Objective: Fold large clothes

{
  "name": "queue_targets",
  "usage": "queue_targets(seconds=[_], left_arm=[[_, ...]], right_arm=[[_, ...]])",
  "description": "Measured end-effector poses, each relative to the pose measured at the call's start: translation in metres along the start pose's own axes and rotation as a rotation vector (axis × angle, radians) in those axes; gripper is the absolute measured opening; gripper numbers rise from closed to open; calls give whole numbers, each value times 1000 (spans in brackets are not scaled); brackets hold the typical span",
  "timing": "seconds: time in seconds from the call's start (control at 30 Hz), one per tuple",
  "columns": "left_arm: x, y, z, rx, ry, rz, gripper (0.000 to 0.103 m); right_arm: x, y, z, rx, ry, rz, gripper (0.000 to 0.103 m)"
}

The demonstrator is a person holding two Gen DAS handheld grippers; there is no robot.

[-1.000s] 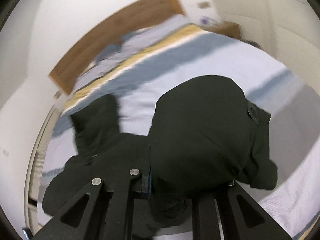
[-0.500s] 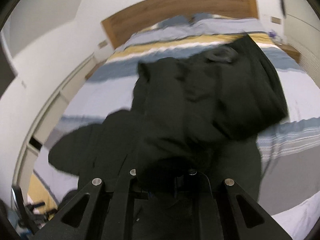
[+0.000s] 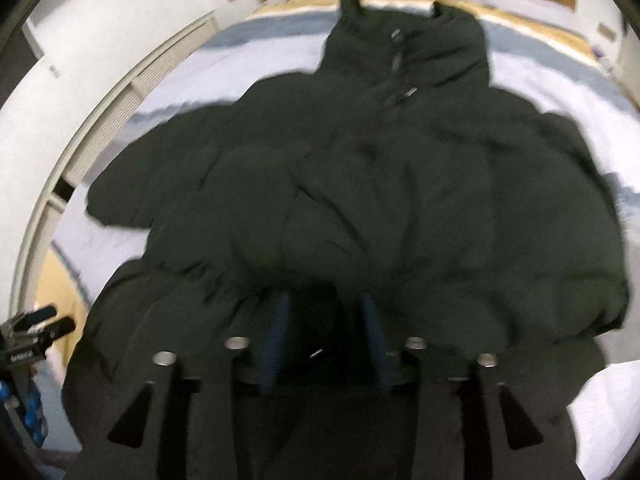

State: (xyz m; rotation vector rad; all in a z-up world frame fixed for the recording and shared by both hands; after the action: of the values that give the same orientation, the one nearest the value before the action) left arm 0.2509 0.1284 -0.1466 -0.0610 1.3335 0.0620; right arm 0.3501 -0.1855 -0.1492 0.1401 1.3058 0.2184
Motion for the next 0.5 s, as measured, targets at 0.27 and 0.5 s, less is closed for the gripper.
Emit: queue_targets(seconds=[0.27, 0.5], left_arm=[[-5, -84, 34, 108, -59, -49, 98], [5, -201, 76, 240, -140, -80, 98]], right_arm=[[-42, -20, -6, -38, -46, 3, 54], [-86, -106, 26, -34, -131, -158, 54]])
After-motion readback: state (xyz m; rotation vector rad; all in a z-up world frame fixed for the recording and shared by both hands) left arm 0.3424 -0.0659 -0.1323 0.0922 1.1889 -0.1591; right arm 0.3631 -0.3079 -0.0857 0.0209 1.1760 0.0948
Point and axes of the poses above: each gripper's, at about its wrist camera, not at the fingertips, and x roughly the way its jaws point, y to its left, z to its top, the point moved 9 cm from there along x, roughly the way its jaws point, and after that the axes turned 6 degrees about y, right-handed, at the moved point
